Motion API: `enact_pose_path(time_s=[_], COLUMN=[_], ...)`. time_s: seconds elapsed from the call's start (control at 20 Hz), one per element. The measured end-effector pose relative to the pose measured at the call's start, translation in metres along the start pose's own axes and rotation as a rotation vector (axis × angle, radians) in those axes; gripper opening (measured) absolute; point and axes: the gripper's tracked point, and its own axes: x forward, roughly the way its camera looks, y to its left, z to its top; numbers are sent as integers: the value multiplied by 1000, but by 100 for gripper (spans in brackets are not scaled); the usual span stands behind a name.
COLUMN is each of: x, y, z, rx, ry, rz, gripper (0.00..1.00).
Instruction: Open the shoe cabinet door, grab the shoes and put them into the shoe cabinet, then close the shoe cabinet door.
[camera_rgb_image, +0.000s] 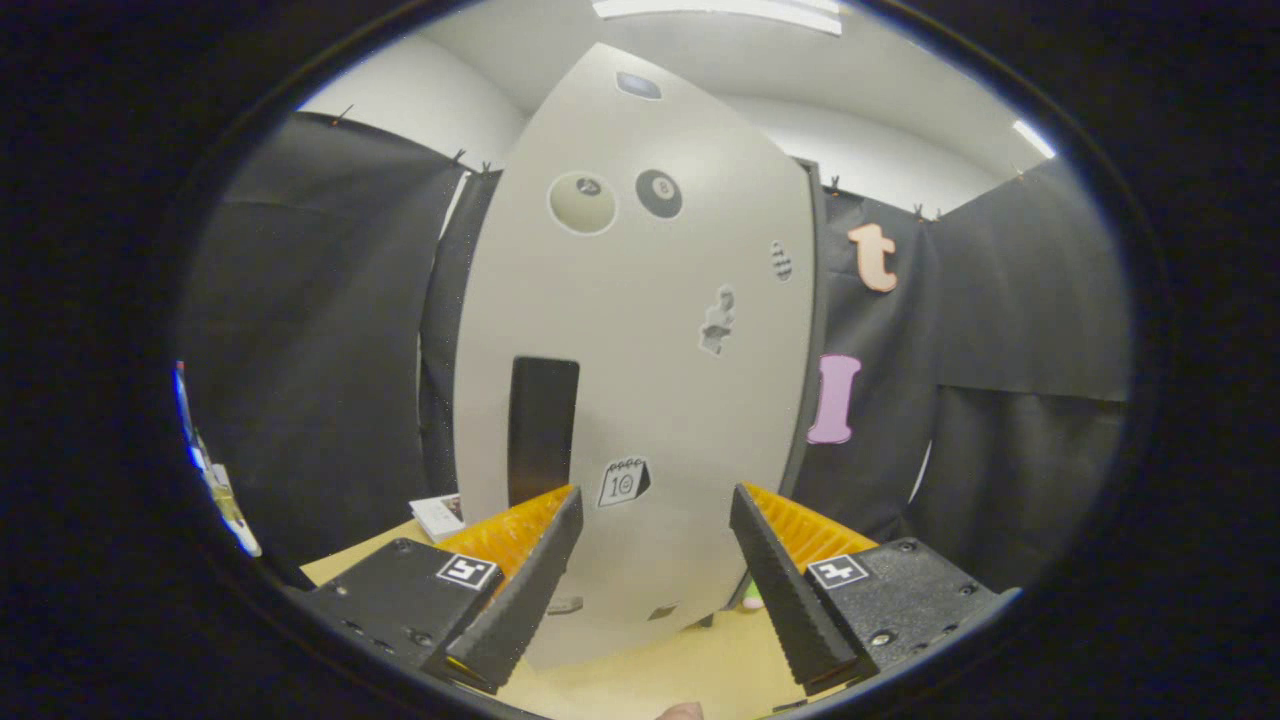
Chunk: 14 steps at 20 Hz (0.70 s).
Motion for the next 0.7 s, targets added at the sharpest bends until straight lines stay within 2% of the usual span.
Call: enact_pose_path(time_s=[0.15, 0.3, 0.45, 0.7], x=[21, 18, 4, -40], y=[29, 43, 43, 15], z=[-10, -11, -12, -16], rx=[5, 26, 86, 185], ry=[16, 5, -25, -99], rz=[32, 41, 37, -13], gripper=[99, 99, 99, 99])
